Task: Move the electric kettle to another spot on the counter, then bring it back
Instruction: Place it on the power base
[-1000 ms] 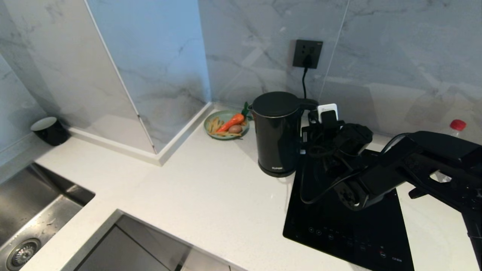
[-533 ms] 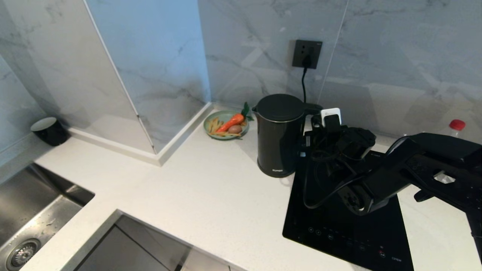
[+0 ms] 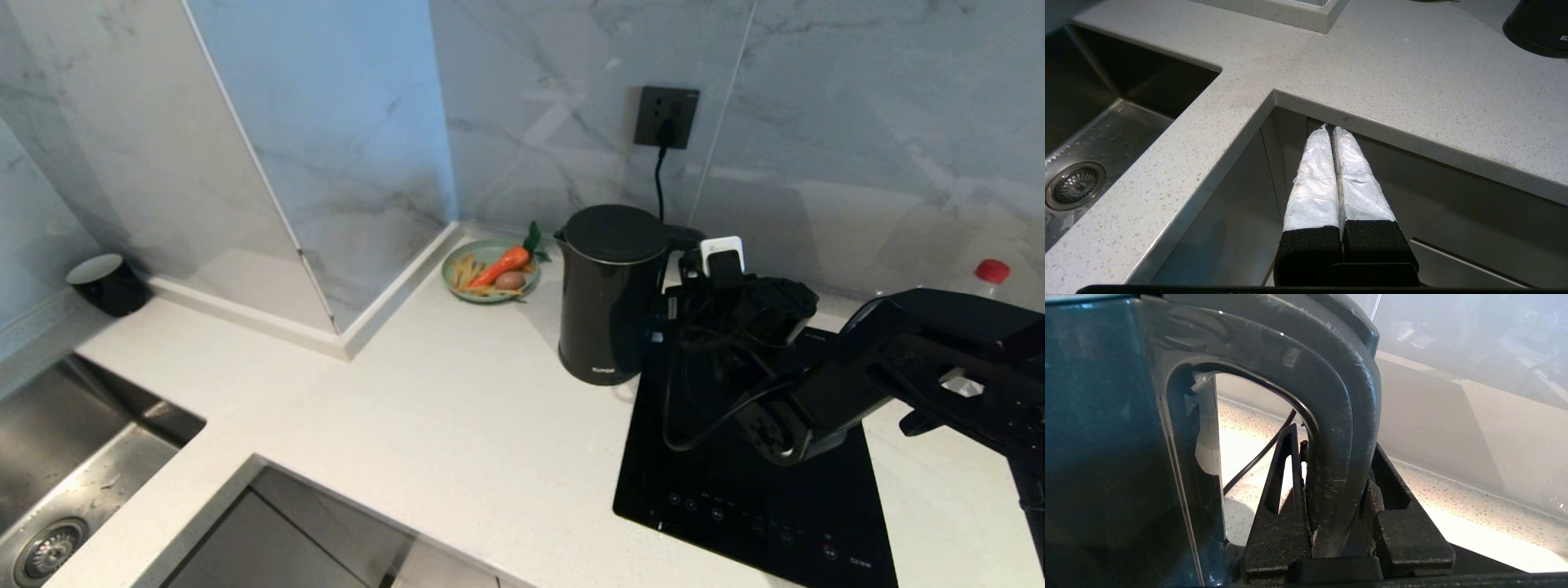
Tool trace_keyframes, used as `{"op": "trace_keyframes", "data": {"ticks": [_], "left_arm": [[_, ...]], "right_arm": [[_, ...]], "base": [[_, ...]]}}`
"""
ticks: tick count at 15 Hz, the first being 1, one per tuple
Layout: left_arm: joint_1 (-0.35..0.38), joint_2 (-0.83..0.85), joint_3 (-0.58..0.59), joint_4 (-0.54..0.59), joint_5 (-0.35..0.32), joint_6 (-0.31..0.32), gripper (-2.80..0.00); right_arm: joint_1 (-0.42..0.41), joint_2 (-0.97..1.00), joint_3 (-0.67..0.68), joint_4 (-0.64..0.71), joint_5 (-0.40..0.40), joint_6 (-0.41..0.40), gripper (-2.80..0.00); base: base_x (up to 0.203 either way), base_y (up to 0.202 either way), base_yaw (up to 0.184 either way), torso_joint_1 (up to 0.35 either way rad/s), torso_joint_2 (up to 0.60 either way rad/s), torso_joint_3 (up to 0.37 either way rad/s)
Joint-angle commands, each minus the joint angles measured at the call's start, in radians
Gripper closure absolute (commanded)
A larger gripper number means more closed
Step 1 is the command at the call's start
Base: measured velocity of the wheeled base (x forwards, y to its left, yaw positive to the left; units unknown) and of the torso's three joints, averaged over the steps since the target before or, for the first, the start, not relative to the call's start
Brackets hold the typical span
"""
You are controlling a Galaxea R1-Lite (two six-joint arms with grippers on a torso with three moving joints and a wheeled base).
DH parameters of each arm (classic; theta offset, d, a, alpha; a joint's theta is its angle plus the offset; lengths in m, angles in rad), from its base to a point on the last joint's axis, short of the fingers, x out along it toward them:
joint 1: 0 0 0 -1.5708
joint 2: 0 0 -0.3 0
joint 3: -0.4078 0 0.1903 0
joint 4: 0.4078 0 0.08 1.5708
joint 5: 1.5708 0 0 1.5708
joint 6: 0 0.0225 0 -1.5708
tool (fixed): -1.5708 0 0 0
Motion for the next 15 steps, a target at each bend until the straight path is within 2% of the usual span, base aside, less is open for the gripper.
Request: {"op": "trace_keyframes", "data": {"ticks": [1,7,8,15], "left_arm": [[0.000,0.001,0.000,0.001,0.000,0.000,0.00],[0.000,0.002,0.000,0.001,0.000,-0.001,0.00],[0.000,0.001,0.000,0.001,0.000,0.000,0.00],[0.000,0.000,0.000,0.001,0.000,0.000,0.00]], "right_arm": [[-0.007,0.008,0.001,-0.010,-0.004,-0.002,0.00],[-0.007,0.003,0.006,-0.010,-0.015,0.003,0.00],[-0.005,0.000,0.006,-0.010,-0.021,0.004,-2.78],[-0.009,-0.003,0.041,-0.010,-0.024,0.023,-2.80]], "base": [[0.000,0.000,0.000,0.000,0.00,0.000],[0.000,0.000,0.000,0.000,0.00,0.000],[0.000,0.000,0.000,0.000,0.00,0.000],[0.000,0.000,0.000,0.000,0.00,0.000]]}}
